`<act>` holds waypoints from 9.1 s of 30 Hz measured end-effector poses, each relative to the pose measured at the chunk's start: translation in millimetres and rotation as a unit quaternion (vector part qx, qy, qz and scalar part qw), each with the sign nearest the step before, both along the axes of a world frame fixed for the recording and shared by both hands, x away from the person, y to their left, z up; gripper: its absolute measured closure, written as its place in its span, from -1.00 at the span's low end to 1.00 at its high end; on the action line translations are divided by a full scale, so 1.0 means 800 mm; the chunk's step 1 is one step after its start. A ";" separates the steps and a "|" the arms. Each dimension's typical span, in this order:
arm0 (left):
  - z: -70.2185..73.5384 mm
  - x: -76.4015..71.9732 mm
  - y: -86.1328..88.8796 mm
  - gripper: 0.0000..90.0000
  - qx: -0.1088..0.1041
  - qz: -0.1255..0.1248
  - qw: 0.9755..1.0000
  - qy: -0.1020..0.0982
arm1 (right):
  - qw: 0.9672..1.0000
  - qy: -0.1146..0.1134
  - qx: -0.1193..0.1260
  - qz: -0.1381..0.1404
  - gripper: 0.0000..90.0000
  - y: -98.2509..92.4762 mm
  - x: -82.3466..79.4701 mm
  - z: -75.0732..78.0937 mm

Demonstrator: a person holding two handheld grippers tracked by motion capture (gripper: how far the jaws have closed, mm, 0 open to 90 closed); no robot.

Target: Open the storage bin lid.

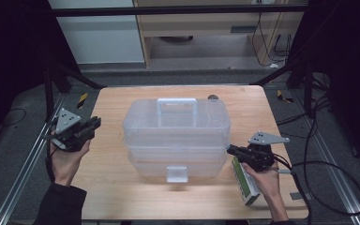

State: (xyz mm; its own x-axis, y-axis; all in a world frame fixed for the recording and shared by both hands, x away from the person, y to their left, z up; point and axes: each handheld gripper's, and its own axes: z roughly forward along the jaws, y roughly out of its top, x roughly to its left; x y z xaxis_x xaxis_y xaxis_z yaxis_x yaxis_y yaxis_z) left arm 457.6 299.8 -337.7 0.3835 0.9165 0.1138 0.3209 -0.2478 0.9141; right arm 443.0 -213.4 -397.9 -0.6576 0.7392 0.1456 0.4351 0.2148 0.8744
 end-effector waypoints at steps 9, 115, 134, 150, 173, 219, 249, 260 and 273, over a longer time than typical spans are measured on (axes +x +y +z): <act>-0.044 -0.020 -0.006 0.95 -0.021 -0.012 1.000 0.017 | 1.000 -0.002 -0.003 -0.001 0.98 0.001 -0.001 -0.001; -0.049 -0.001 -0.063 0.67 -0.015 -0.074 0.997 0.022 | 0.999 -0.033 0.012 0.006 0.96 -0.007 0.029 0.029; -0.053 0.019 -0.075 0.43 -0.007 -0.080 0.997 0.007 | 0.999 -0.029 0.011 0.013 0.96 -0.003 0.029 0.028; -0.050 0.018 -0.074 0.54 -0.002 -0.073 0.997 0.009 | 0.999 -0.012 -0.032 -0.011 0.81 0.000 0.030 0.015; -0.050 0.018 -0.074 0.54 -0.006 -0.069 0.997 0.013 | 0.996 0.035 -0.080 -0.019 0.61 0.010 0.034 -0.017; 0.008 0.067 -0.084 0.65 -0.038 -0.034 0.999 -0.006 | 0.996 0.055 -0.065 -0.019 0.72 0.011 0.037 -0.021; 0.036 0.132 -0.095 0.70 -0.036 -0.006 0.999 -0.007 | 0.996 0.055 -0.066 -0.019 0.69 0.013 0.038 -0.021; 0.039 0.152 -0.099 0.71 -0.030 0.003 1.000 -0.007 | 0.996 0.056 -0.067 -0.018 0.68 0.012 0.039 -0.021; 0.038 0.178 -0.103 0.73 -0.030 0.013 0.999 -0.003 | 0.996 0.057 -0.068 -0.018 0.64 0.013 0.041 -0.022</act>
State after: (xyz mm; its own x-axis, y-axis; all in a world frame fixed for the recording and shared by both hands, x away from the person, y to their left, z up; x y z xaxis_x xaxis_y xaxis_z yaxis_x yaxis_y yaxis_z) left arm 599.9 217.5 -307.5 0.3582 0.9317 0.0603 0.3215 -0.1837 0.9289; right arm 476.1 -203.3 -415.7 -0.6149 0.7801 0.1153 0.5397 0.3097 0.7829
